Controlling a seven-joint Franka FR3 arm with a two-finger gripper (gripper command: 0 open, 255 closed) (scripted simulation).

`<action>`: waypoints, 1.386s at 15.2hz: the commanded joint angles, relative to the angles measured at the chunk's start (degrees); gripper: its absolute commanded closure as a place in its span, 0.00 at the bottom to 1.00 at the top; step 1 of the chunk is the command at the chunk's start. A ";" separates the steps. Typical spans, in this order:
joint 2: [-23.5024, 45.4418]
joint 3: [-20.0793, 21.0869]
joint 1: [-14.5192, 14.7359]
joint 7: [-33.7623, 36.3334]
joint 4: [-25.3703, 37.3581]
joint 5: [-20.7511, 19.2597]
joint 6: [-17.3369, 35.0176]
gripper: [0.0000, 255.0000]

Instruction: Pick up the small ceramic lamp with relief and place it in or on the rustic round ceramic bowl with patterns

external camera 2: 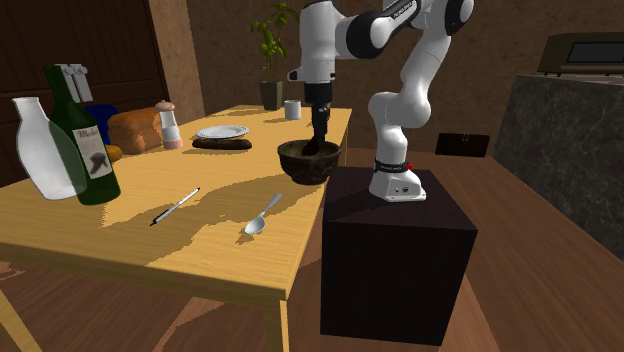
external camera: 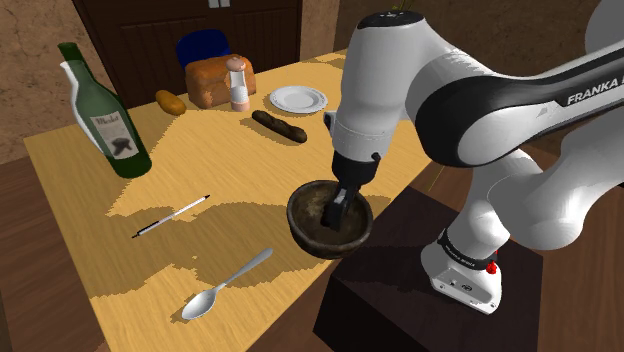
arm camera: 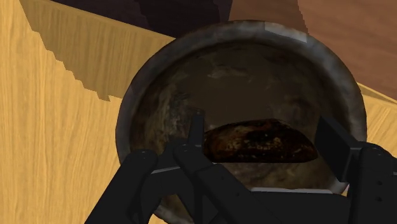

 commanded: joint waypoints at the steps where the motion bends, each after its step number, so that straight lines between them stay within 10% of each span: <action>1: 0.02 0.02 0.01 0.00 -0.15 0.02 0.19 1.00; 5: 0.02 0.02 0.01 0.00 -0.15 0.02 0.20 1.00; 6: 0.02 0.02 0.01 0.00 -0.15 0.02 0.20 0.00; 21: -1.77 -0.81 -0.29 0.11 5.92 -0.66 -7.69 0.00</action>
